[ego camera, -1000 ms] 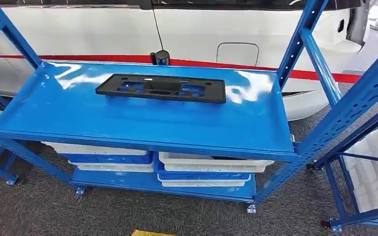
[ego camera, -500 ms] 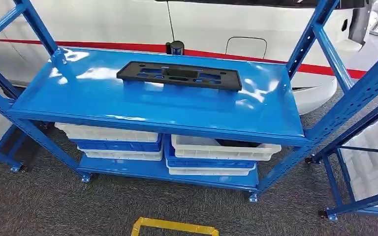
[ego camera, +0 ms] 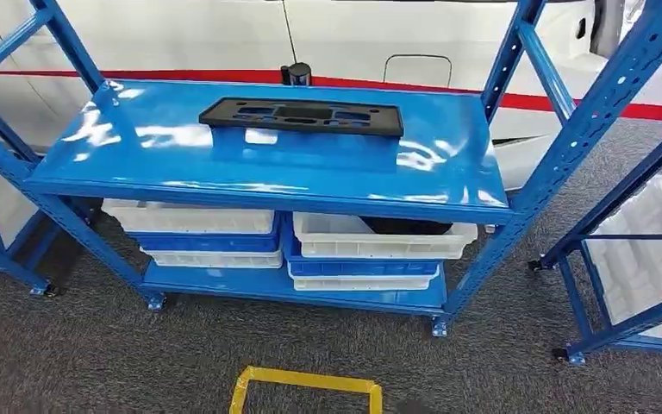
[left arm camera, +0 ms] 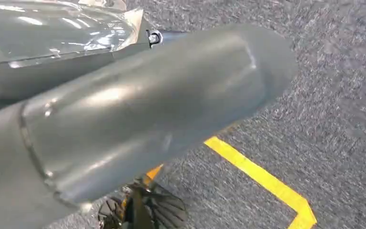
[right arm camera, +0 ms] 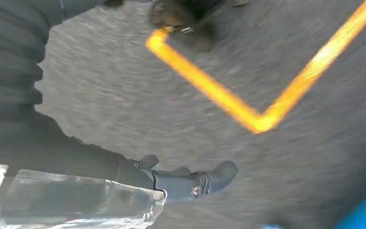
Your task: Take the parts from the cabinet and place them on the table.
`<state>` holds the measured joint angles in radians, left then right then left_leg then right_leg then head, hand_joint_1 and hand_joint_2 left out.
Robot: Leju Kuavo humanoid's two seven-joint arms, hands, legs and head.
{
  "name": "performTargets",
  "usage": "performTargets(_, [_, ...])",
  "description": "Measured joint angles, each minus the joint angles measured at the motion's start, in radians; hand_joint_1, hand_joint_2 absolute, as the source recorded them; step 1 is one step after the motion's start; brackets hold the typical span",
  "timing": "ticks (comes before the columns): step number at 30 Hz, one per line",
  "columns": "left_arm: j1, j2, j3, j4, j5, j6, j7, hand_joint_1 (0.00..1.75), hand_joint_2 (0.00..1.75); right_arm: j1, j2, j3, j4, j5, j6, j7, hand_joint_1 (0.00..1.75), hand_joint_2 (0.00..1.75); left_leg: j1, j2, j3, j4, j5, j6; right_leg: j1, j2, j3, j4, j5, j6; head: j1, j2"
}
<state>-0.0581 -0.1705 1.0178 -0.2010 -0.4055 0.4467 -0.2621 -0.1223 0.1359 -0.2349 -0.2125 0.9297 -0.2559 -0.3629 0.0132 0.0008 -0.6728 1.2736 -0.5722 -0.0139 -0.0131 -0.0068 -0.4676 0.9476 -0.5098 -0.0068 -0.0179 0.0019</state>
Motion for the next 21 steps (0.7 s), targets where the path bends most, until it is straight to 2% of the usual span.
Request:
performTargets(1, [0.001,0.001,0.000,0.000,0.000,0.000,0.002,0.00,0.00,-0.008,0.009,0.012,-0.006,0.004,0.010,-0.026,0.00,1.75,0.004,0.000,0.042,-0.063,0.034,-0.002,-0.002,0.000,0.000,0.006,0.000,0.001,0.000,0.000])
performTargets(2, [0.000,0.002,0.000,0.000,0.000,0.000,0.002,0.00,0.00,-0.017,0.023,0.027,-0.014,0.008,0.021,-0.054,0.00,1.75,0.008,0.001,0.105,-0.168,0.076,-0.003,-0.003,0.001,-0.004,0.013,0.000,0.001,-0.001,0.000])
performTargets(3, [-0.001,0.003,0.000,0.000,-0.002,0.000,0.002,0.00,0.00,-0.025,0.033,0.039,-0.021,0.011,0.026,-0.068,0.00,1.75,0.011,0.001,0.152,-0.253,0.095,-0.003,-0.004,0.001,-0.006,0.018,0.000,0.002,-0.001,0.000])
performTargets(4, [-0.002,0.003,0.000,0.000,-0.003,-0.001,0.003,0.00,0.00,-0.034,0.040,0.049,-0.025,0.013,0.027,-0.078,0.00,1.75,0.005,-0.004,0.170,-0.272,0.079,0.000,0.001,0.001,-0.025,0.020,0.001,0.010,-0.001,0.000])
performTargets(5, [-0.002,0.003,0.000,0.000,-0.005,0.000,0.003,0.00,0.00,-0.042,0.049,0.058,-0.028,0.015,0.028,-0.080,0.00,1.75,0.002,-0.004,0.161,-0.273,0.087,0.009,0.002,0.002,-0.021,0.021,0.005,0.015,0.000,0.000])
performTargets(6, [-0.002,0.003,0.000,0.000,-0.004,0.000,0.004,0.00,0.00,-0.046,0.053,0.065,-0.031,0.015,0.028,-0.084,0.00,1.75,0.000,-0.003,0.157,-0.277,0.085,0.010,0.003,0.002,-0.022,0.022,0.008,0.020,0.000,0.000])
performTargets(8, [-0.002,0.003,0.000,0.000,-0.005,0.000,0.006,0.00,0.00,-0.050,0.064,0.081,-0.043,0.016,0.028,-0.117,0.00,1.75,0.000,-0.003,0.148,-0.286,0.086,0.026,0.004,0.001,-0.032,0.024,0.014,0.033,0.000,0.000])
performTargets(9, [-0.002,0.000,0.000,0.000,-0.008,0.000,0.007,0.00,0.00,-0.051,0.067,0.092,-0.054,0.018,0.024,-0.145,0.00,1.75,0.007,0.001,0.148,-0.295,0.094,0.039,0.003,0.002,-0.048,0.041,-0.003,0.036,0.000,0.000])
performTargets(10, [-0.002,0.000,0.000,0.000,-0.013,0.000,0.008,0.00,0.00,-0.057,0.077,0.104,-0.064,0.020,0.019,-0.166,0.00,1.75,0.006,0.001,0.143,-0.298,0.098,0.047,0.004,0.002,-0.070,0.086,-0.032,0.030,0.005,0.000])
performTargets(12, [-0.003,0.002,0.000,0.000,-0.019,-0.001,0.009,0.00,0.00,-0.070,0.093,0.129,-0.088,0.016,0.017,-0.188,0.00,1.75,0.001,0.007,0.133,-0.297,0.104,0.057,0.001,0.003,-0.146,0.252,-0.103,0.020,0.006,0.000])
performTargets(13, [-0.003,0.003,0.000,0.000,-0.022,-0.003,0.010,0.00,0.00,-0.074,0.104,0.145,-0.106,0.011,0.016,-0.192,0.00,1.75,-0.002,0.007,0.129,-0.297,0.107,0.060,0.001,0.003,-0.179,0.327,-0.126,0.020,0.007,0.000])
performTargets(14, [-0.003,0.003,0.000,0.000,-0.026,-0.003,0.011,0.00,0.00,-0.076,0.110,0.160,-0.123,0.006,0.016,-0.192,0.00,1.75,-0.004,0.007,0.126,-0.297,0.109,0.061,0.001,0.003,-0.194,0.365,-0.131,0.025,0.006,0.000])
performTargets(15, [-0.003,0.003,0.000,0.000,-0.027,-0.003,0.012,0.00,0.00,-0.078,0.117,0.178,-0.140,0.000,0.016,-0.190,0.00,1.75,-0.005,0.007,0.126,-0.296,0.110,0.061,0.001,0.003,-0.182,0.345,-0.116,0.032,0.006,0.000])
performTargets(16, [-0.003,0.003,0.000,0.000,-0.028,-0.003,0.012,0.00,0.00,-0.082,0.122,0.192,-0.152,-0.004,0.016,-0.189,0.00,1.75,-0.006,0.006,0.127,-0.295,0.111,0.061,0.001,0.003,-0.147,0.283,-0.087,0.040,0.007,0.000])
performTargets(17, [-0.004,0.003,0.000,0.000,-0.028,-0.003,0.012,0.00,0.00,-0.087,0.126,0.204,-0.164,-0.007,0.016,-0.188,0.00,1.75,-0.006,0.004,0.128,-0.292,0.111,0.060,0.001,0.003,-0.095,0.178,-0.043,0.047,0.007,0.000])
performTargets(18, [-0.004,0.002,0.000,0.000,-0.030,-0.004,0.013,0.00,0.00,-0.090,0.129,0.213,-0.175,-0.013,0.016,-0.191,0.00,1.75,-0.006,0.003,0.128,-0.290,0.111,0.059,0.001,0.003,-0.049,0.086,-0.008,0.048,0.007,0.000])
performTargets(19, [-0.005,0.002,0.000,0.000,-0.035,-0.004,0.013,0.00,0.00,-0.092,0.131,0.223,-0.185,-0.022,0.014,-0.200,0.00,1.75,-0.012,0.003,0.125,-0.286,0.111,0.054,0.004,0.003,-0.030,0.035,-0.006,0.042,0.008,0.000])
performTargets(20, [-0.006,0.003,0.000,0.000,-0.039,-0.005,0.014,0.00,0.00,-0.093,0.135,0.237,-0.199,-0.030,0.008,-0.216,0.00,1.75,-0.016,0.003,0.117,-0.281,0.112,0.049,0.001,0.003,-0.030,0.029,-0.001,0.038,0.006,0.000])
performTargets(21, [-0.006,0.005,0.000,0.000,-0.043,-0.005,0.016,0.00,0.00,-0.093,0.140,0.251,-0.216,-0.039,0.001,-0.228,0.00,1.75,-0.017,0.002,0.110,-0.276,0.110,0.055,-0.001,0.004,-0.035,0.028,0.004,0.041,0.005,0.000])
